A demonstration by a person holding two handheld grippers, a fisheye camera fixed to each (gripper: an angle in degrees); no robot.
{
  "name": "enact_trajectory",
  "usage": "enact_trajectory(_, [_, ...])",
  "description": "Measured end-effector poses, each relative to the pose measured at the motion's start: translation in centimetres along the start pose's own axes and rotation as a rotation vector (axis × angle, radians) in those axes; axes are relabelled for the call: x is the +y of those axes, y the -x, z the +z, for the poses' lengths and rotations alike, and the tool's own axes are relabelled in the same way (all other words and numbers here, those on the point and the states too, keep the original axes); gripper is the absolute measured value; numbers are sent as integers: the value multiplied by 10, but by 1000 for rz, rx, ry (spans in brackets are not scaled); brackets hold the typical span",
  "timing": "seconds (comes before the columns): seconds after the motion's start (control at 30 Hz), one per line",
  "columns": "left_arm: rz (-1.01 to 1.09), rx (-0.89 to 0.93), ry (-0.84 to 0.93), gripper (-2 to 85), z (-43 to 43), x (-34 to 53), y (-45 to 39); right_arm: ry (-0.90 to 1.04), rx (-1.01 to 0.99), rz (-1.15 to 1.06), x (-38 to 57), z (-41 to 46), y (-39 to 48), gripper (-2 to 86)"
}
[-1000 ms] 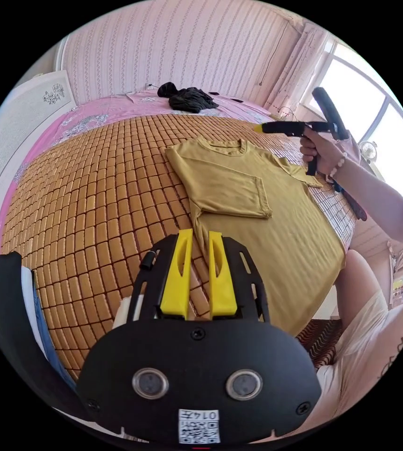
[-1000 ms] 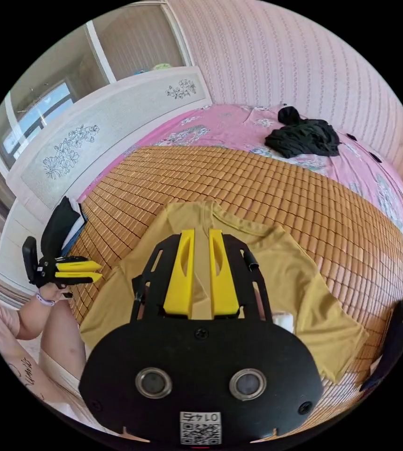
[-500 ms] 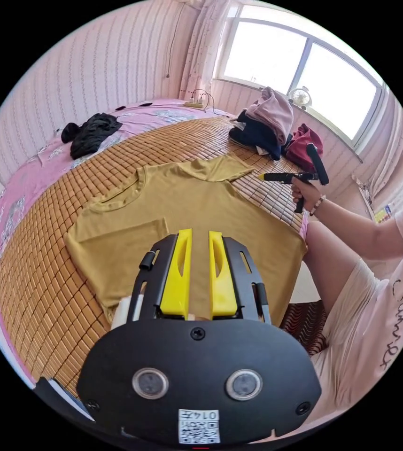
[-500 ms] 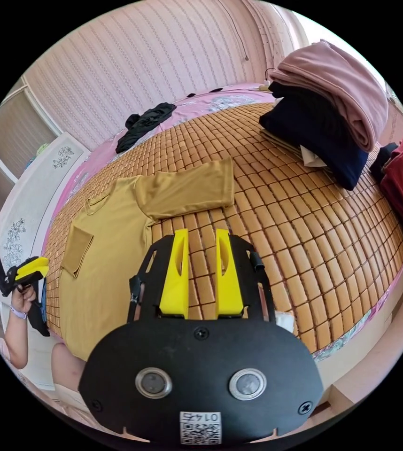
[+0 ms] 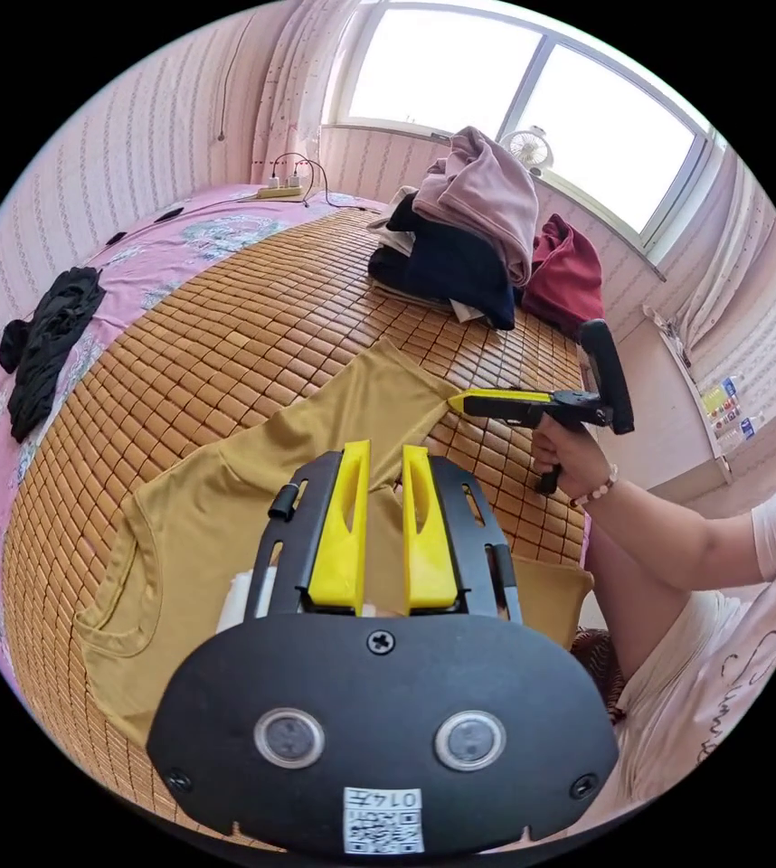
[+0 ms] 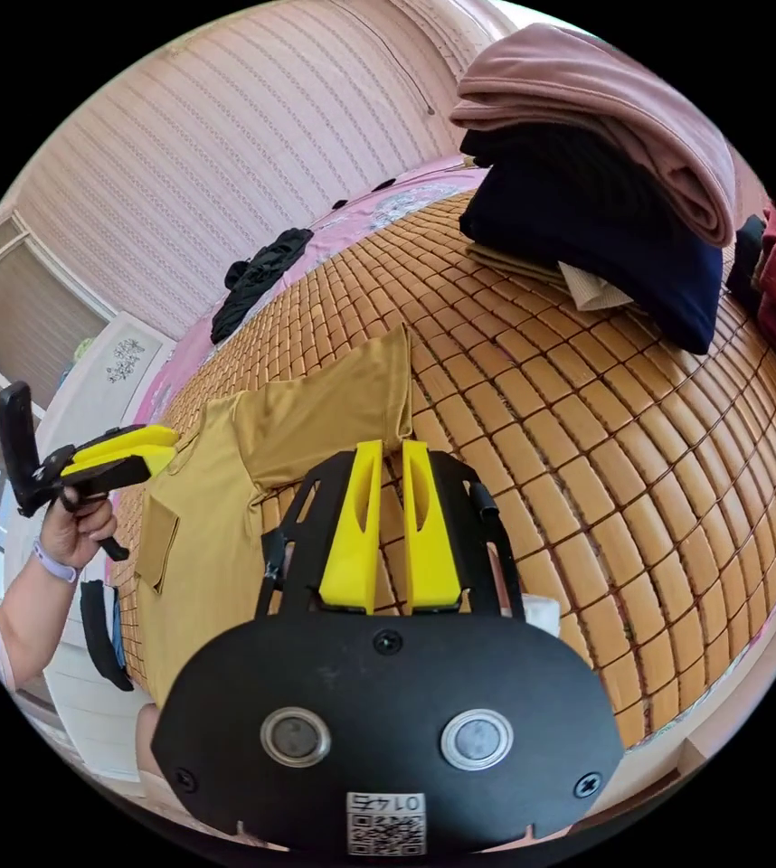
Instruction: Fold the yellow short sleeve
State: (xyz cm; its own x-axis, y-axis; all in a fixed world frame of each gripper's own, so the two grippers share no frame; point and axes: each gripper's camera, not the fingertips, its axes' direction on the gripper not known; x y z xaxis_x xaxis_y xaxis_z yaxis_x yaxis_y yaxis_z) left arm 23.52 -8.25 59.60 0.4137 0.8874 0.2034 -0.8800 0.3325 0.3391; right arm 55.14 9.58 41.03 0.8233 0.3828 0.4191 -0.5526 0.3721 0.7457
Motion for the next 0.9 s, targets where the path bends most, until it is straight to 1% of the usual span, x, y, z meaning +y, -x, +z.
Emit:
enact_trajectory(0.03, [12, -2, 15, 64, 10, -20, -3, -10, -50, 17, 3, -3, -6, 26])
enact_trajectory(0.1, [20, -16, 34, 64, 26, -51, -9, -13, -66, 27, 4, -9, -8, 19])
enact_trajectory(0.2, [-3, 6, 58, 65, 51, -97, -16, -11, -47, 14, 7, -17, -3, 13])
enact_trajectory(0.27, [-54, 27, 91, 76, 70, -127, -21, -8, -36, 4, 9, -21, 2, 11])
enact_trajectory(0.5, [-83, -41, 134, 80, 107, -177, -49, 4, -91, 5, 18, -36, 11, 9])
enact_trajectory(0.57, [-77, -52, 219, 70, 125, -185, -59, 5, -109, 9, 22, -40, 14, 9])
enact_trajectory(0.7, [-42, -85, 190, 7, 120, -190, -76, 5, -122, 12, 32, -47, 28, 9])
enact_trajectory(0.77, [-40, -91, 136, -3, 106, -190, -84, -5, -115, 15, 37, -51, 36, 9])
enact_trajectory(0.9, [-39, -63, 57, -8, 66, -183, -90, -84, -191, -29, 49, -64, 57, 9])
